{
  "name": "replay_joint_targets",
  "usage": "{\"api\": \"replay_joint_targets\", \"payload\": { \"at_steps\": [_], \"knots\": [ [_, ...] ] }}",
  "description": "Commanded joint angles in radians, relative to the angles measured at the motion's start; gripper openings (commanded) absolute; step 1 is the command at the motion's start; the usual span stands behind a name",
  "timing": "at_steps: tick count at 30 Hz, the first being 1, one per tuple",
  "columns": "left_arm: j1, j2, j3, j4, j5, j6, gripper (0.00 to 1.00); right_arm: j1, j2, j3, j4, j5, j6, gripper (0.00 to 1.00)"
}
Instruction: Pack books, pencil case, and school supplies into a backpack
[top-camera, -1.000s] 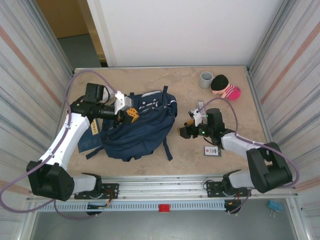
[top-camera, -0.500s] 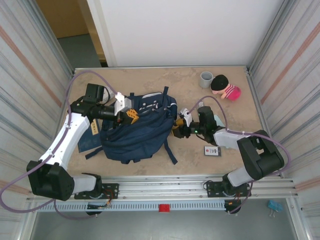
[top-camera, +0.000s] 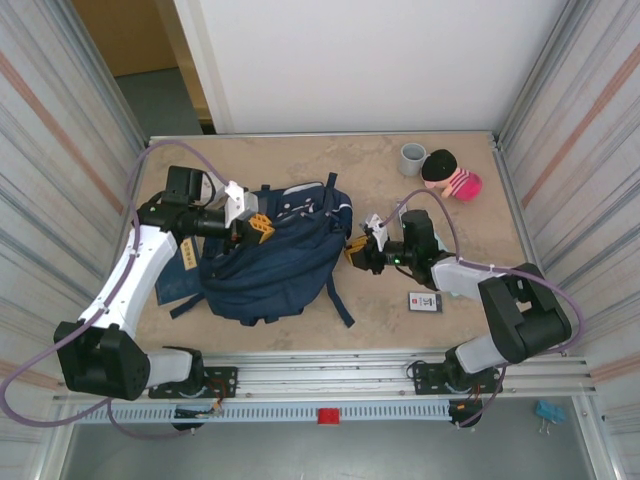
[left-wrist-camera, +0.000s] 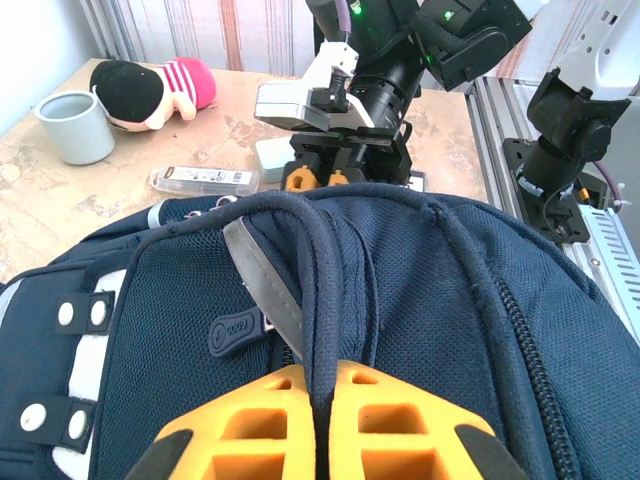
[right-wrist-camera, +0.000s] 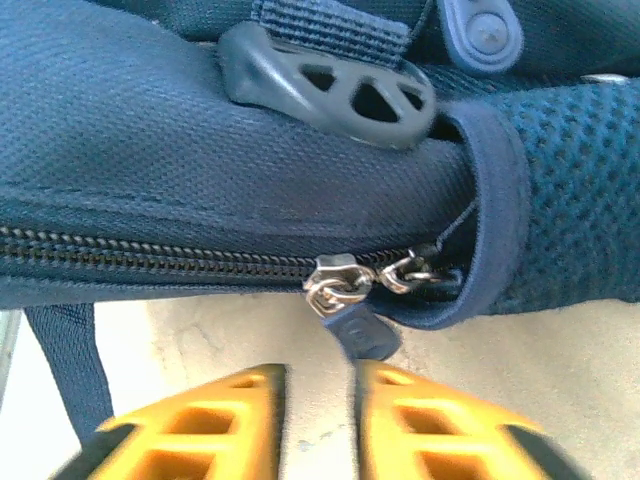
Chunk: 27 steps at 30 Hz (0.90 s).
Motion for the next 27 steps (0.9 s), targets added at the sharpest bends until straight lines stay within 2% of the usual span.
{"api": "replay_joint_targets", "payload": {
  "at_steps": [1,3,4,6,9,12,16,19,24,27],
  "knots": [
    [0.006,-0.016,0.009,0.058,0.111,0.001,0.00,-0.013,0.003,0.038,-0.015,-0.018,-0.013,0.41],
    [0.007,-0.016,0.010,0.056,0.122,0.001,0.00,-0.015,0.030,0.051,-0.010,-0.023,-0.008,0.54],
    [0.007,-0.017,0.011,0.057,0.127,0.001,0.00,-0.015,0.040,0.057,-0.003,-0.030,-0.006,0.56],
    [0.007,-0.017,0.011,0.056,0.137,0.001,0.00,-0.013,0.056,0.069,0.025,-0.046,0.011,0.60],
    [0.007,-0.017,0.008,0.056,0.144,0.002,0.00,-0.008,0.073,0.088,0.045,-0.063,0.016,0.61],
    [0.007,-0.015,0.006,0.060,0.148,0.002,0.00,-0.005,0.088,0.109,0.043,-0.087,0.017,0.51],
    [0.007,-0.020,0.001,0.082,0.133,-0.016,0.00,-0.012,0.081,0.098,0.041,-0.060,0.020,0.26],
    [0.008,-0.028,-0.015,0.108,0.107,-0.033,0.00,-0.021,0.065,0.089,0.023,-0.058,0.020,0.12],
    [0.006,-0.056,-0.071,0.229,-0.009,-0.126,0.00,-0.025,0.035,0.089,-0.040,-0.075,0.012,0.04],
    [0.000,-0.078,-0.105,0.312,-0.141,-0.210,0.00,-0.025,0.016,0.103,-0.107,-0.081,0.010,0.03]
  ]
}}
